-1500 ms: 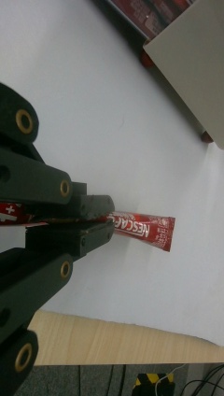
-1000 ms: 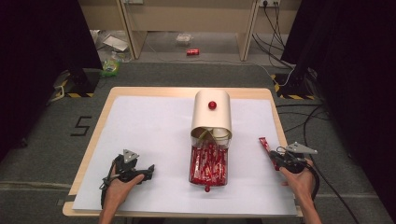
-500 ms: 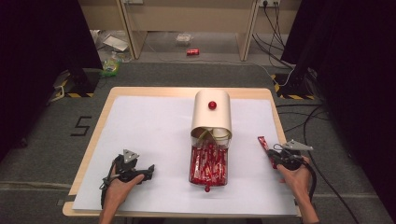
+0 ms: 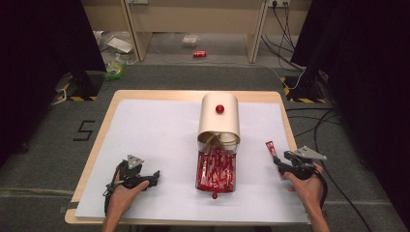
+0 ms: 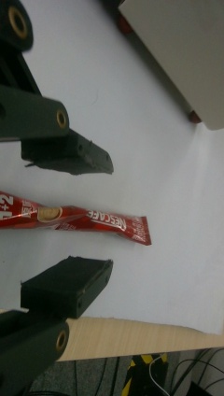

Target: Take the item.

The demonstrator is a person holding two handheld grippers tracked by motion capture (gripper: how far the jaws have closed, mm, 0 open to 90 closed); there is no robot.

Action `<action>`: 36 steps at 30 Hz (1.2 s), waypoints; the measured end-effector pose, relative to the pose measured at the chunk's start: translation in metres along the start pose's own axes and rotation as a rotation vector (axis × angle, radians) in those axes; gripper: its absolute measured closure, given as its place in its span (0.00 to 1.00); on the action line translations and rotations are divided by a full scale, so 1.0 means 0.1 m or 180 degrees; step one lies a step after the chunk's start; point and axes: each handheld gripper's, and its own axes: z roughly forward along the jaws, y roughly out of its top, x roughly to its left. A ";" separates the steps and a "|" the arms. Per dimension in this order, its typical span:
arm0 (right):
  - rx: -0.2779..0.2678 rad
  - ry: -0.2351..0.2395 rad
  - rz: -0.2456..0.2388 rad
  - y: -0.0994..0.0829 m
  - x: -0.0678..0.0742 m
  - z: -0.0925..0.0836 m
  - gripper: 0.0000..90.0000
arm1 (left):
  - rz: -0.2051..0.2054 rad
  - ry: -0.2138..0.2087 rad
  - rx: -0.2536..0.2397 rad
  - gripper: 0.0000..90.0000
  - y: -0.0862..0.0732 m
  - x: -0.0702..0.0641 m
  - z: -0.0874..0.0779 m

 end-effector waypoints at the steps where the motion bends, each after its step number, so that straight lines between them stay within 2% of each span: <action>1: -0.0036 0.0002 0.0031 0.00 0.01 -0.02 0.48 | 0.0001 0.0001 0.0000 0.08 0.00 0.00 0.00; 9: -0.0351 0.0044 0.0098 -0.01 0.17 -0.23 0.42 | -0.0003 0.0000 -0.0006 0.08 0.00 0.00 0.00; 20: -0.0433 0.0186 0.0032 -0.13 0.42 -0.44 0.41 | -0.0003 -0.0002 -0.0003 0.08 0.00 0.00 0.00; 36: -0.0373 0.0372 -0.0048 -0.20 0.63 -0.48 0.39 | -0.0005 -0.0003 -0.0004 0.08 0.00 0.00 0.00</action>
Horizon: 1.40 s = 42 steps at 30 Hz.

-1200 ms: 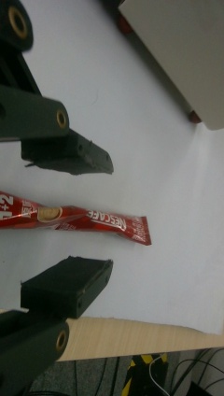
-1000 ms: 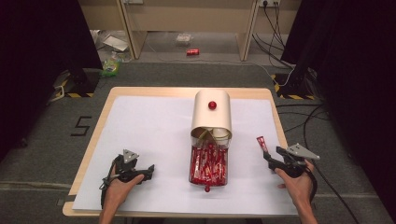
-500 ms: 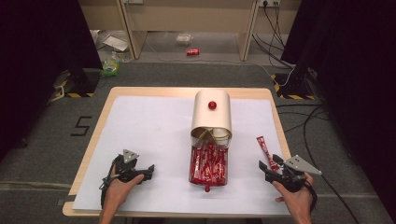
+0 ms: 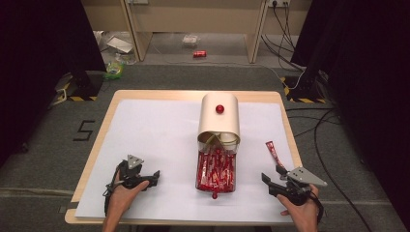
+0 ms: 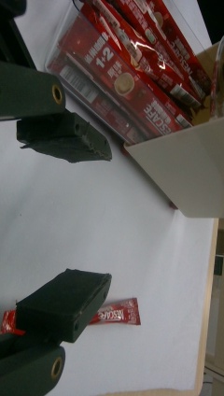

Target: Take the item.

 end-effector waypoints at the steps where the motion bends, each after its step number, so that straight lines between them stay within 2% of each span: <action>1: 0.0014 0.0029 -0.0017 -0.01 0.03 0.00 0.38 | 0.0002 0.0001 0.0000 0.08 0.00 0.00 0.00; 20: 0.0095 0.0296 -0.0162 -0.08 0.34 0.04 0.37 | 0.0003 0.0003 0.0001 0.08 0.00 0.00 0.00; 42: 0.0118 0.0446 -0.0237 -0.11 0.50 0.06 0.37 | 0.0004 0.0004 0.0002 0.08 0.00 0.00 0.00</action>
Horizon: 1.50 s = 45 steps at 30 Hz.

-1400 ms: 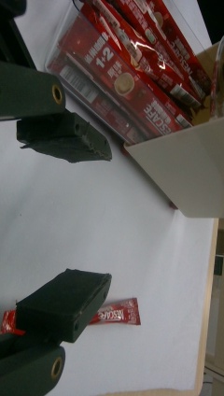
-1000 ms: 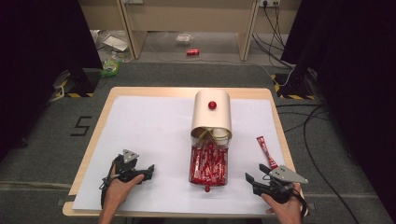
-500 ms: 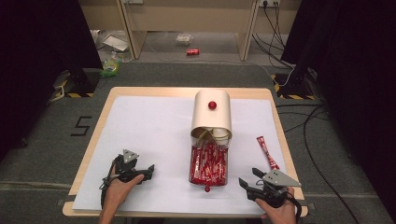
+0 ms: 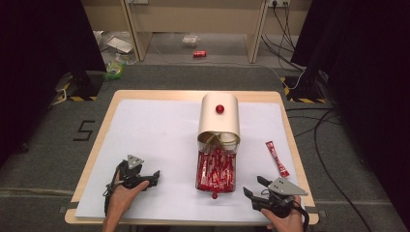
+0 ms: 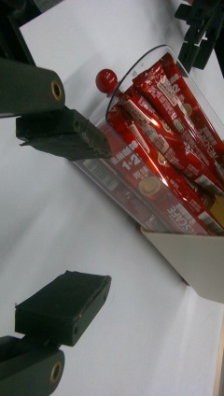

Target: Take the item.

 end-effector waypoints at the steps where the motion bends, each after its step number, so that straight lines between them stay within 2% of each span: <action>1: 0.0001 0.0006 -0.0009 0.00 0.01 0.00 0.37 | 0.0000 0.0000 0.0001 0.08 0.00 0.00 0.00; 28: 0.0045 0.0192 -0.0118 -0.01 0.19 0.07 0.36 | 0.0006 0.0003 0.0007 0.08 0.00 0.00 0.00; 35: 0.0072 0.0242 -0.0134 -0.02 0.22 0.10 0.32 | 0.0007 0.0007 0.0010 0.08 0.00 0.00 0.00; 45: 0.0099 0.0229 -0.0140 -0.02 0.24 0.13 0.27 | 0.0005 0.0005 0.0009 0.08 0.00 0.00 0.00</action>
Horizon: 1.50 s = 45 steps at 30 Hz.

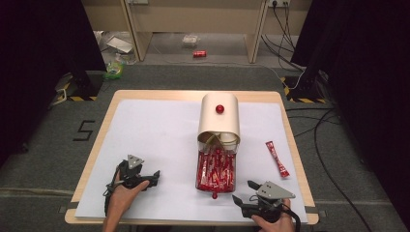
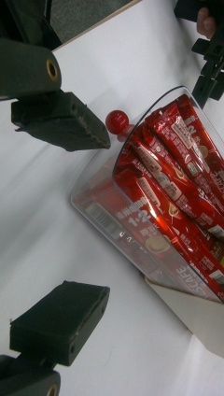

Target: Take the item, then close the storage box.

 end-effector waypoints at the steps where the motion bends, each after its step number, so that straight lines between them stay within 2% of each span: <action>1: 0.0005 0.0001 -0.0002 0.00 0.00 0.00 0.27 | 0.0001 0.0001 0.0000 0.08 0.00 0.00 0.00; 14: 0.0042 0.0014 -0.0076 0.02 0.05 0.11 0.27 | 0.0000 -0.0001 0.0000 0.08 0.00 0.00 0.00; 24: 0.0051 -0.0055 -0.0191 0.04 0.10 0.17 0.29 | 0.0001 0.0000 -0.0003 0.08 0.00 0.00 0.00; 32: 0.0101 -0.0096 -0.0216 0.05 0.12 0.21 0.29 | 0.0001 0.0001 -0.0003 0.08 0.00 0.00 0.00; 44: 0.0169 -0.0078 -0.0246 0.09 0.11 0.27 0.27 | 0.0000 -0.0001 -0.0003 0.08 0.00 0.00 0.00; 45: 0.0169 -0.0060 -0.0211 0.09 0.10 0.27 0.27 | 0.0000 -0.0001 -0.0003 0.08 0.00 0.00 0.00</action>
